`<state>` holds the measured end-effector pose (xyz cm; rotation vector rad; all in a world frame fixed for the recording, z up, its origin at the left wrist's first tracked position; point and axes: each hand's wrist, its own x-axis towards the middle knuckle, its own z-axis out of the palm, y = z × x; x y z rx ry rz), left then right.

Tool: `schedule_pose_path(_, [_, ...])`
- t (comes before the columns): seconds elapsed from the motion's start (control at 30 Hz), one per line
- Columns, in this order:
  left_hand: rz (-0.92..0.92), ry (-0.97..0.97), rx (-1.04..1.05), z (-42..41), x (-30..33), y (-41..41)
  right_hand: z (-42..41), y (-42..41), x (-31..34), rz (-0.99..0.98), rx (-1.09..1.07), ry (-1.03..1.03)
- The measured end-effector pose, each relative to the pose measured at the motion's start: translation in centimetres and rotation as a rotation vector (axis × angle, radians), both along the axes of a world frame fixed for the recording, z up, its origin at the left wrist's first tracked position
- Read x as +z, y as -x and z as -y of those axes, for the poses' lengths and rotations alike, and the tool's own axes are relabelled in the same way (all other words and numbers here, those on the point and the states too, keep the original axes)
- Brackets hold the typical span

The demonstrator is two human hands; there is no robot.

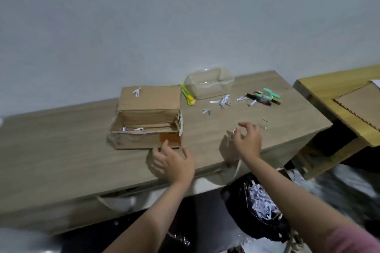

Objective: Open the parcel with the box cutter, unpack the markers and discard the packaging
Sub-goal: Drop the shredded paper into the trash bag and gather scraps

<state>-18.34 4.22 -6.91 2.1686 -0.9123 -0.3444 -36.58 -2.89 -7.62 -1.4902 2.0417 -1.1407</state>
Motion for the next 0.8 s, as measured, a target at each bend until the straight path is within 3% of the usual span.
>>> schedule_pose_path(0.1, [-0.029, -0.237, 0.063, 0.3, -1.8, -1.5, 1.0, 1.8, -0.9, -0.081, 0.025, -0.017])
schedule_pose_path(0.2, [-0.009, -0.305, 0.039, 0.7, -3.0, -0.1, 2.5, 5.1, -1.3, -0.173, 0.027, -0.062])
schedule_pose_path(0.33, [0.019, -0.288, -0.03, 1.7, -3.2, 5.1, 4.5, 8.3, -2.0, -0.277, 0.104, -0.189])
schedule_pose_path(0.57, [-0.075, -0.235, -0.133, 6.3, -2.3, 13.4, 5.2, 7.5, -2.6, -0.447, 0.366, -0.23])
schedule_pose_path(0.7, [-0.197, -0.108, -0.404, 9.3, -1.9, 14.4, 6.8, 8.8, -2.7, -0.362, 0.567, -0.204])
schedule_pose_path(0.8, [-0.293, -0.011, -0.449, 10.1, -1.6, 13.7, 9.6, 9.8, -2.6, -0.301, 0.54, -0.168])
